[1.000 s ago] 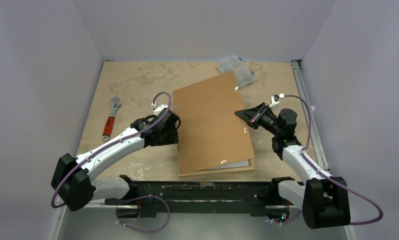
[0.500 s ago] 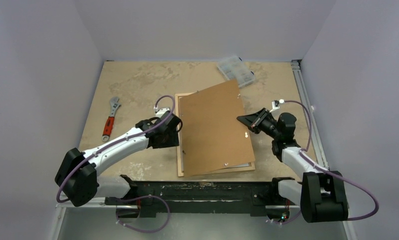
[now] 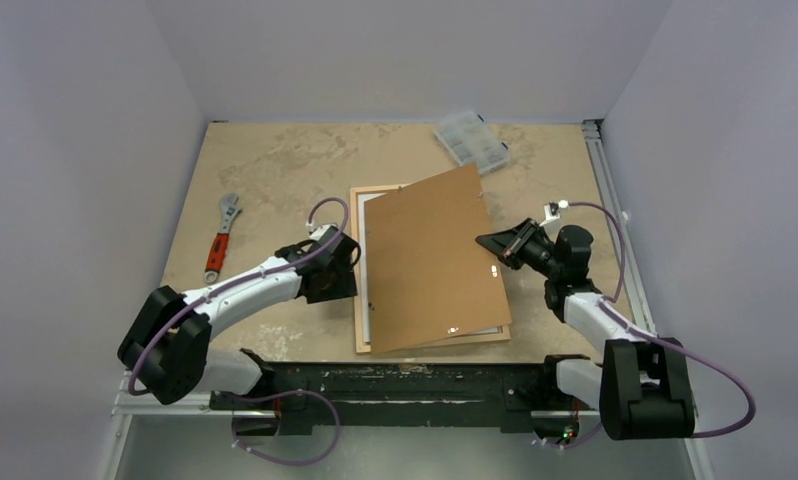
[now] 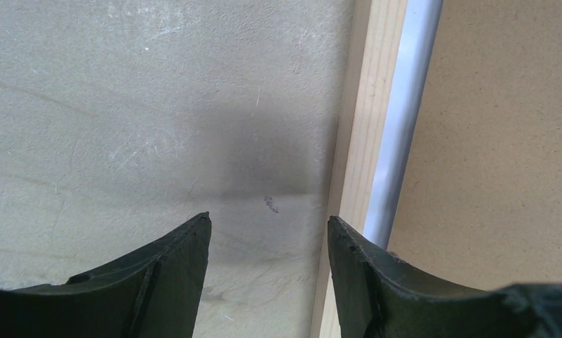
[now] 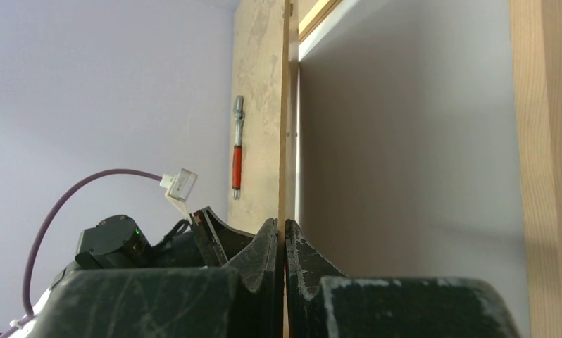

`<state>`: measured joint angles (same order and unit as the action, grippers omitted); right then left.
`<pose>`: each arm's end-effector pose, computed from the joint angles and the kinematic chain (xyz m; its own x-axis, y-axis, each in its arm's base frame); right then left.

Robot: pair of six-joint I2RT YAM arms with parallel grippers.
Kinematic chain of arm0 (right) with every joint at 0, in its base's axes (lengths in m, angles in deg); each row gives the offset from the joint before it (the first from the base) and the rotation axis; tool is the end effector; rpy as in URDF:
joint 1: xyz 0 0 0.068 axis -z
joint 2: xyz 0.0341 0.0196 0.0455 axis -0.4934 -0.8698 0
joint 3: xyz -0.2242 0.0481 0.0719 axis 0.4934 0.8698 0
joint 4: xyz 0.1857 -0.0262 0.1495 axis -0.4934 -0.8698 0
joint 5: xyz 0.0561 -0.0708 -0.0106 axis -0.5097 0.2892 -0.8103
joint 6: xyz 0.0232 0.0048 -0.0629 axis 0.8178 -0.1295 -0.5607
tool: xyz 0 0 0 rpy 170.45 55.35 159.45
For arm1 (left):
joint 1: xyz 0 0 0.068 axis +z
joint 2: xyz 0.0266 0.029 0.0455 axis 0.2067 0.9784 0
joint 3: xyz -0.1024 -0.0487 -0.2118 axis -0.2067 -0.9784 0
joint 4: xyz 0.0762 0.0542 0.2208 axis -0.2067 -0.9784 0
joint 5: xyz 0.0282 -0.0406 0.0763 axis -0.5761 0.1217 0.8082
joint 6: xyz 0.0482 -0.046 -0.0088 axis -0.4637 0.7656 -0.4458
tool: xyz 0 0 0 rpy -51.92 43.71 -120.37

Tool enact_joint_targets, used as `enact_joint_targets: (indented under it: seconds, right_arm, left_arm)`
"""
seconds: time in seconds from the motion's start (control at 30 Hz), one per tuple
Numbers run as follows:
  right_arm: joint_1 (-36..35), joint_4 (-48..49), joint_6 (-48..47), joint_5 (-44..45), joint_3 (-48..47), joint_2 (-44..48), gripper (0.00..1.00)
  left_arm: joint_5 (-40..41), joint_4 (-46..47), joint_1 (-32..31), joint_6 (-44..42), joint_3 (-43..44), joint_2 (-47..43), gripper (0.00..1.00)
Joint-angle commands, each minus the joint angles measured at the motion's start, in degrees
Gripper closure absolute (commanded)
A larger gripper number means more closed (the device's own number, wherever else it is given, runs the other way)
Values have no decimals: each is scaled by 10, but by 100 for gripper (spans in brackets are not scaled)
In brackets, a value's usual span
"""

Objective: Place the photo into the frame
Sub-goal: Place the photo frame item in the photo frame.

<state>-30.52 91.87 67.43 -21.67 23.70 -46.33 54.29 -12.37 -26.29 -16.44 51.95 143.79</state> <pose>0.2329 0.0374 0.1803 -0.6596 0.6799 -0.3205 -0.0751 0.3647 0.9281 0.1910 -0.1345 0.1501 -0.8826 -0.2317 -0.4091 -0.1924 0.9719 -0.1352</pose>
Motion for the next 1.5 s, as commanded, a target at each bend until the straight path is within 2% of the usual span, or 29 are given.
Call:
enact_joint_targets:
  seconds: [0.0,0.33,0.57,1.47]
  right_arm:
    - [3,56,3,-16,-10,-15,100]
    - [8,122,5,-21,3,-69,100]
    - [8,145,15,-23,-8,-90,100]
    - [8,210,65,-19,-42,-123,100]
  left_arm:
    - [-22,42,8,-2,-12,7,41]
    - [-34,54,8,-11,-10,30,41]
    - [-35,55,8,-15,-7,46,45]
    - [-33,53,8,-15,-9,69,48]
